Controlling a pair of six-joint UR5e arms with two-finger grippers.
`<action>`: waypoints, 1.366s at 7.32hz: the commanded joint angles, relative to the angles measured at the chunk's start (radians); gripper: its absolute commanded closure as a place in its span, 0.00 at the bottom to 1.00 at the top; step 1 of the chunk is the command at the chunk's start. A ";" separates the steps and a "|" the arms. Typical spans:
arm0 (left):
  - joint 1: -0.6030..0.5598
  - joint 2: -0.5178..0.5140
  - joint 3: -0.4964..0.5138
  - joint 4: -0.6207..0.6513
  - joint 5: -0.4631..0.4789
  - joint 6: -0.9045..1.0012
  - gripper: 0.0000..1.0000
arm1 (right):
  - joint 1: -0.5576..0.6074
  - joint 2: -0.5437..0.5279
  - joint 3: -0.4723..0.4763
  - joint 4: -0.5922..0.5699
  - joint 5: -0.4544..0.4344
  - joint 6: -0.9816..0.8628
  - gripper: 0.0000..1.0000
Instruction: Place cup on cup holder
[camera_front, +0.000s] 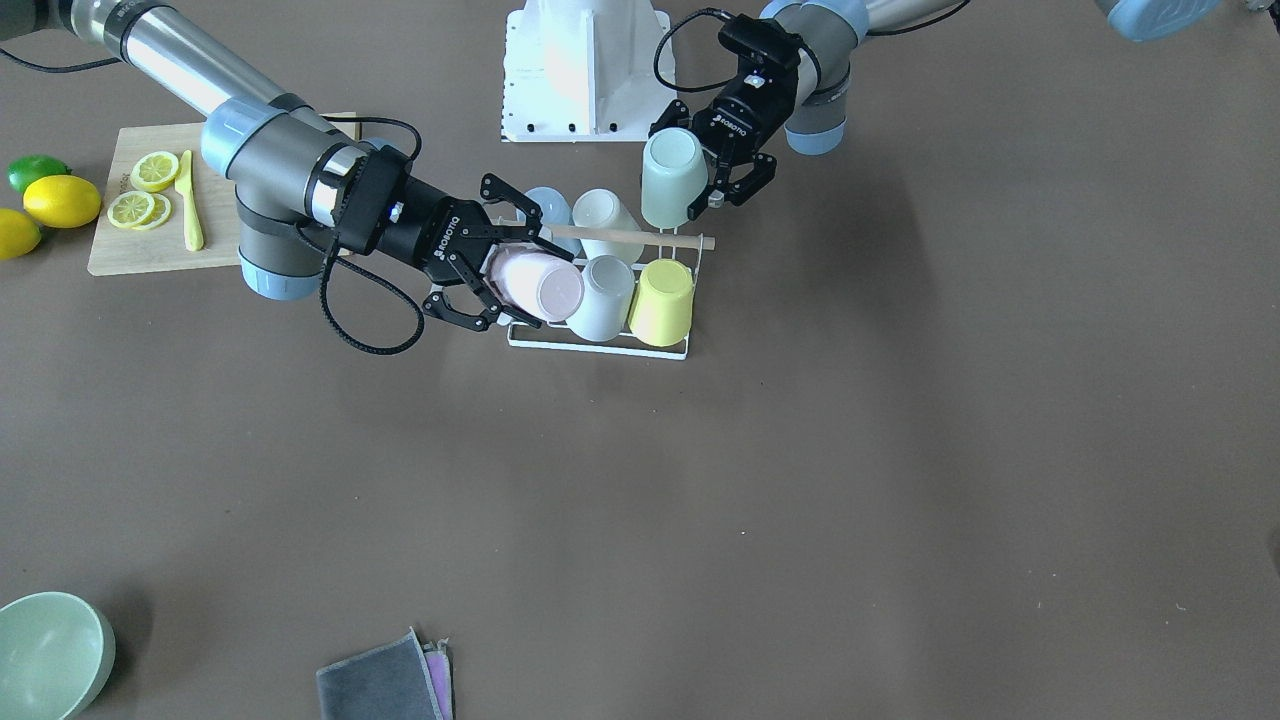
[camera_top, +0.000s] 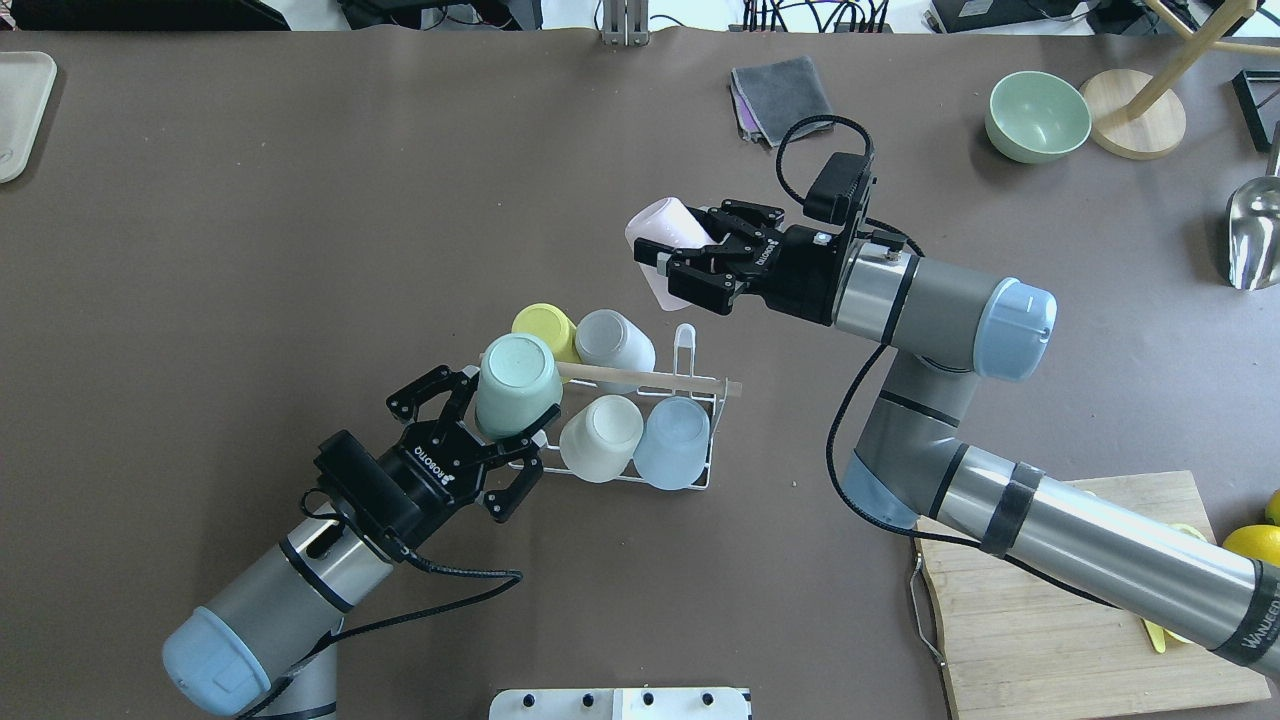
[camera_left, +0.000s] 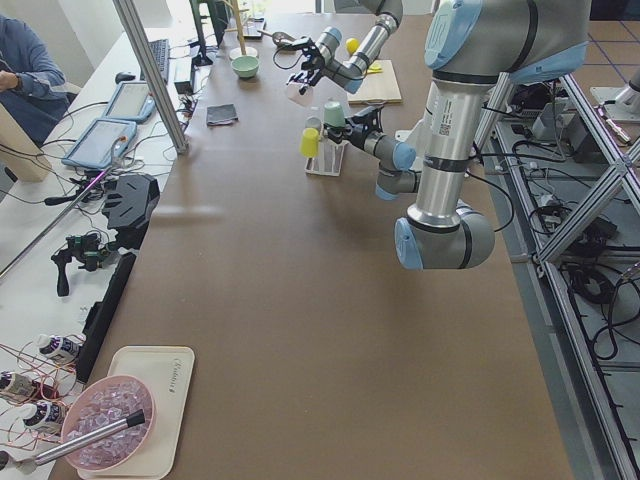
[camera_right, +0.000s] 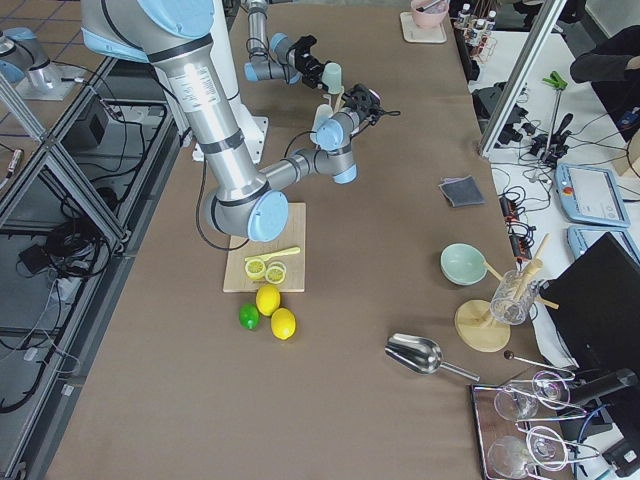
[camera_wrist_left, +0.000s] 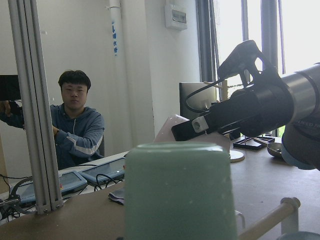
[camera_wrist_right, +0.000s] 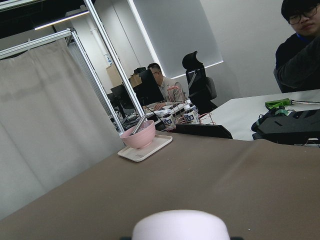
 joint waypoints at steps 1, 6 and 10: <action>0.028 0.012 0.007 -0.027 0.001 0.000 0.47 | -0.018 0.040 -0.067 0.042 -0.001 0.000 1.00; 0.028 0.026 0.011 -0.030 0.008 -0.007 0.47 | -0.052 0.024 -0.082 0.169 0.006 -0.004 1.00; 0.013 0.020 0.035 -0.027 0.022 -0.042 0.47 | -0.055 0.016 -0.093 0.169 0.008 -0.019 1.00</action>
